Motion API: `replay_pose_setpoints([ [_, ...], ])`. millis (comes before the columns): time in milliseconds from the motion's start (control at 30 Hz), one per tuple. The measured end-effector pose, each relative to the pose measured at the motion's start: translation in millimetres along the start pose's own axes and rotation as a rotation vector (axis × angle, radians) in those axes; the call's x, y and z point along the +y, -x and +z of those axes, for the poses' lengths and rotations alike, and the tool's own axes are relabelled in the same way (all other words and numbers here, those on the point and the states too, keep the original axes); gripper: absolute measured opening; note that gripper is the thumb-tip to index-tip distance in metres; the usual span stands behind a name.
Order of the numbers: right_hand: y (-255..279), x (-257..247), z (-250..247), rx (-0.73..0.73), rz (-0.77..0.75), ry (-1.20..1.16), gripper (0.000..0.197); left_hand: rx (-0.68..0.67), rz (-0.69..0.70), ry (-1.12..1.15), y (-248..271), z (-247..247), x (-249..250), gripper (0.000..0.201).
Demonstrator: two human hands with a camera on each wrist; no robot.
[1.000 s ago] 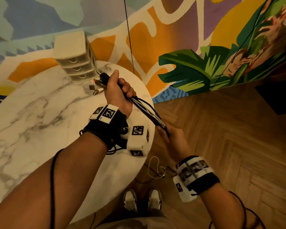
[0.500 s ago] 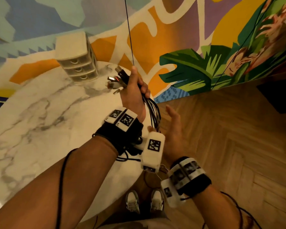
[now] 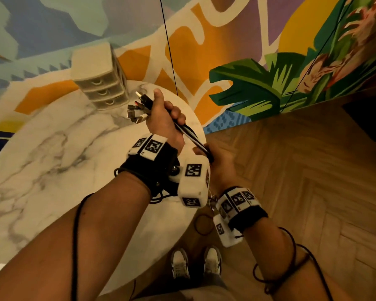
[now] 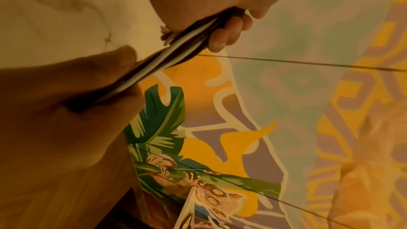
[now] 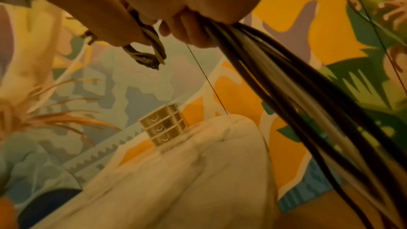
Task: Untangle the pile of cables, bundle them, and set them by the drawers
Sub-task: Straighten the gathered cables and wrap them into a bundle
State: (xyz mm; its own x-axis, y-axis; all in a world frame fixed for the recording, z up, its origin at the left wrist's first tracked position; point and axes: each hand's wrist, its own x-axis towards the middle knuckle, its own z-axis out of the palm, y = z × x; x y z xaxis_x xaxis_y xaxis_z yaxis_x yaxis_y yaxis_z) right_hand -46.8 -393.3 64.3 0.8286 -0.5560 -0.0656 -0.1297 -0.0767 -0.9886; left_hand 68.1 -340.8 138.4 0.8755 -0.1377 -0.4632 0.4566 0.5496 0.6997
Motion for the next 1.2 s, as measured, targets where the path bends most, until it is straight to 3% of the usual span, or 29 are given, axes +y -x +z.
replay_pose_setpoints([
  [100, 8, 7, -10, -0.148, 0.032, 0.128, 0.058, -0.068, -0.06, -0.026, -2, -10, 0, 0.048],
  [200, 17, 3, -18, -0.25, 0.081, 0.023, 0.064, -0.176, -0.13, -0.044, -1, -16, 2, 0.051],
  [267, 20, 4, -26, -0.355, 0.237, -0.14, 0.046, -0.292, -0.149, -0.07, 1, -21, 4, 0.054],
  [367, 21, 11, -38, -0.481, 0.509, -0.351, 0.045, -0.541, -0.167, -0.253, 13, -27, 11, 0.057],
  [500, 21, 17, -34, -0.614, 0.7, -0.478, 0.042, -0.923, -0.048, -0.805, 46, -24, 16, 0.047],
  [567, 24, 14, -28, -0.674, 0.735, -0.491, 0.046, -1.141, 0.064, -1.146, 57, -28, 14, 0.029],
  [600, 25, 11, -26, -0.704, 0.74, -0.463, 0.051, -1.312, 0.107, -1.31, 59, -32, 12, 0.018],
  [667, 27, 3, -25, -0.722, 0.683, -0.169, 0.05, -1.612, 0.173, -1.678, 57, -45, 11, 0.01],
  [700, 26, 0, -25, -0.703, 0.624, 0.035, 0.039, -1.679, 0.255, -1.908, 53, -51, 14, 0.016],
  [767, 23, 0, -27, -0.667, 0.545, 0.214, 0.024, -1.687, 0.473, -2.282, 50, -50, 26, 0.027],
  [833, 18, 0, -31, -0.684, 0.512, 0.206, 0.029, -1.688, 0.606, -2.445, 49, -46, 35, 0.028],
  [900, 14, 3, -42, -0.703, 0.492, 0.184, 0.037, -1.722, 0.61, -2.537, 51, -44, 39, 0.027],
  [1000, 11, 4, -63, -0.706, 0.383, 0.349, 0.037, -1.689, 0.617, -2.689, 52, -50, 39, 0.022],
  [1067, 15, 8, -70, -0.661, 0.289, 0.416, 0.055, -1.651, 0.66, -2.753, 50, -53, 38, 0.023],
  [1133, 17, 12, -69, -0.591, 0.298, 0.323, 0.056, -1.597, 0.667, -2.739, 46, -54, 38, 0.023],
  [1200, 15, 13, -65, -0.51, 0.468, 0.007, 0.044, -1.564, 0.807, -2.606, 43, -56, 34, 0.016],
])
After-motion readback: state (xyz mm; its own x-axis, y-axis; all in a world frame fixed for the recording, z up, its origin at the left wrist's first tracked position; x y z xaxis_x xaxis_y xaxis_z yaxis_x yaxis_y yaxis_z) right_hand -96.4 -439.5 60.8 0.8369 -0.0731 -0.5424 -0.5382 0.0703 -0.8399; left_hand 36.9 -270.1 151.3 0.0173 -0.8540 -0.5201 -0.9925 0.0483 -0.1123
